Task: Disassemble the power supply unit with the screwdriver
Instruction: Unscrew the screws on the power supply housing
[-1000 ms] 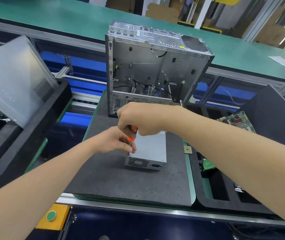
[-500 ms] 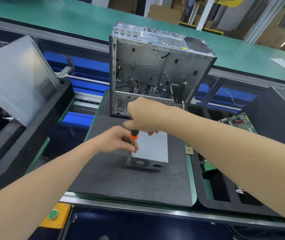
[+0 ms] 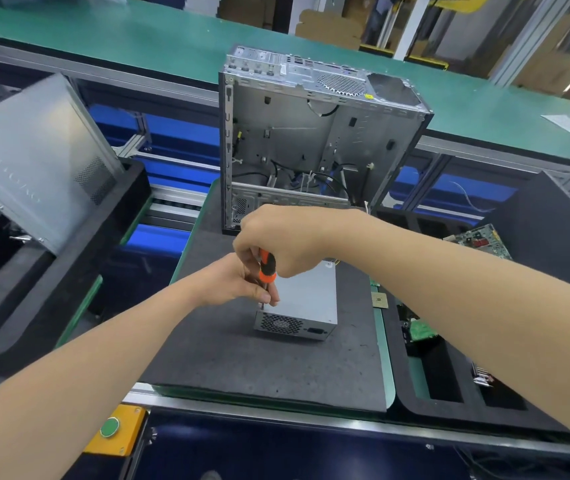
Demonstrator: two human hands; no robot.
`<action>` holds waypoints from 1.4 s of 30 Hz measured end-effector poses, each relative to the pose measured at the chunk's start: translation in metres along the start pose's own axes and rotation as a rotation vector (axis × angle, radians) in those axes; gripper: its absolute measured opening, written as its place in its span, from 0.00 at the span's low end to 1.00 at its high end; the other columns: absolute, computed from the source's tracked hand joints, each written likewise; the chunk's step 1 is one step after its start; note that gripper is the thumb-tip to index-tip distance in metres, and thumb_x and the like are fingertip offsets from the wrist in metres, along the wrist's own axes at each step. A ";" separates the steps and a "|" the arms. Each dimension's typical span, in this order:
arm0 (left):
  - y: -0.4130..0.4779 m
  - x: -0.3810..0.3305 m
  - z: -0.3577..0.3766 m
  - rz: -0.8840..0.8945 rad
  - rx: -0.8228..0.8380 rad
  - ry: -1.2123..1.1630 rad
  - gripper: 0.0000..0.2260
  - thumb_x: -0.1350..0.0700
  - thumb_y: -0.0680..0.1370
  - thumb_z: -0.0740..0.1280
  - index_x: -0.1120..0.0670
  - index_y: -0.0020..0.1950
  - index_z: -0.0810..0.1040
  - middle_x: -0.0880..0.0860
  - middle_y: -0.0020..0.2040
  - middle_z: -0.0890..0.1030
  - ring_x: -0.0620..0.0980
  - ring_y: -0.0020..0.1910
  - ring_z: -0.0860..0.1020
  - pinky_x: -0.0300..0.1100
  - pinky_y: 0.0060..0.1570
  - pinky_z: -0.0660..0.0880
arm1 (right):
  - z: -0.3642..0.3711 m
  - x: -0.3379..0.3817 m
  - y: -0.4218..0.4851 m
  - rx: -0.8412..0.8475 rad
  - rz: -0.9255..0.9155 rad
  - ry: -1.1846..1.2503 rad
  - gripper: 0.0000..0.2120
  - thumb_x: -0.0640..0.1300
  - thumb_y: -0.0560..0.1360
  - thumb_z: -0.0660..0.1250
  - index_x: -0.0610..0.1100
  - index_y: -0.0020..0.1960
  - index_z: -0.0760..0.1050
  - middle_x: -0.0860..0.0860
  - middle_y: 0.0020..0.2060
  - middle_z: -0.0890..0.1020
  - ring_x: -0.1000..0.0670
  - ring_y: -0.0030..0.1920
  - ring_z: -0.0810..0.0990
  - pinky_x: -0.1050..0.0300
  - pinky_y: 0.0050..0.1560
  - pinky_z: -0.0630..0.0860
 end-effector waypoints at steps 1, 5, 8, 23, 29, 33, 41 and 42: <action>0.001 0.001 0.000 0.010 -0.007 -0.004 0.06 0.58 0.76 0.74 0.49 0.49 0.88 0.52 0.51 0.89 0.53 0.51 0.86 0.42 0.56 0.81 | -0.003 -0.002 -0.001 -0.038 0.034 -0.003 0.05 0.45 0.73 0.68 0.48 0.49 0.79 0.52 0.44 0.80 0.48 0.49 0.77 0.51 0.43 0.77; 0.002 0.002 0.002 0.010 -0.032 -0.029 0.05 0.55 0.74 0.74 0.48 0.48 0.88 0.53 0.49 0.89 0.50 0.49 0.87 0.42 0.54 0.81 | -0.010 -0.022 -0.006 -0.257 0.440 0.108 0.30 0.68 0.80 0.57 0.43 0.35 0.72 0.49 0.29 0.76 0.49 0.24 0.79 0.59 0.26 0.69; 0.003 -0.001 0.003 0.012 -0.009 0.004 0.06 0.51 0.73 0.75 0.46 0.49 0.89 0.52 0.49 0.89 0.49 0.50 0.87 0.42 0.56 0.82 | 0.005 -0.027 -0.005 -0.156 0.528 0.264 0.25 0.59 0.83 0.60 0.41 0.36 0.71 0.46 0.26 0.77 0.49 0.16 0.77 0.64 0.18 0.68; -0.001 -0.007 -0.002 -0.006 -0.056 -0.102 0.07 0.67 0.77 0.75 0.57 0.50 0.88 0.55 0.51 0.89 0.52 0.54 0.87 0.37 0.54 0.81 | 0.003 -0.004 -0.002 -0.035 -0.006 0.025 0.10 0.34 0.69 0.67 0.46 0.46 0.80 0.50 0.46 0.80 0.48 0.50 0.77 0.58 0.38 0.72; 0.002 -0.009 -0.001 0.026 -0.057 -0.042 0.08 0.63 0.76 0.75 0.49 0.46 0.89 0.53 0.49 0.89 0.52 0.52 0.87 0.39 0.55 0.80 | -0.007 -0.029 -0.011 -0.311 0.512 0.057 0.27 0.67 0.80 0.59 0.46 0.34 0.68 0.49 0.34 0.74 0.46 0.32 0.75 0.54 0.30 0.70; 0.004 -0.011 0.000 0.028 -0.039 -0.040 0.06 0.59 0.75 0.78 0.49 0.49 0.90 0.53 0.49 0.89 0.54 0.53 0.86 0.43 0.58 0.82 | 0.011 -0.035 -0.010 -0.104 0.586 0.292 0.23 0.56 0.82 0.59 0.41 0.37 0.74 0.50 0.22 0.80 0.48 0.18 0.78 0.59 0.26 0.76; 0.002 -0.010 -0.003 0.002 -0.010 -0.041 0.08 0.61 0.76 0.77 0.48 0.49 0.89 0.54 0.50 0.89 0.54 0.53 0.87 0.42 0.57 0.81 | -0.005 -0.019 -0.005 -0.103 0.116 0.121 0.06 0.45 0.72 0.75 0.46 0.43 0.78 0.55 0.37 0.79 0.53 0.39 0.77 0.54 0.36 0.76; 0.001 -0.008 -0.003 -0.008 -0.004 -0.036 0.08 0.60 0.76 0.77 0.48 0.49 0.89 0.54 0.50 0.89 0.54 0.53 0.87 0.41 0.56 0.81 | -0.006 -0.015 -0.006 -0.082 0.076 0.108 0.05 0.40 0.70 0.74 0.47 0.43 0.80 0.55 0.37 0.80 0.53 0.40 0.78 0.53 0.38 0.78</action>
Point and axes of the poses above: each hand's wrist, its own y-axis towards the middle knuckle, its own z-axis out of the palm, x = y × z, the point moved 7 cm from there along y, towards the middle knuckle
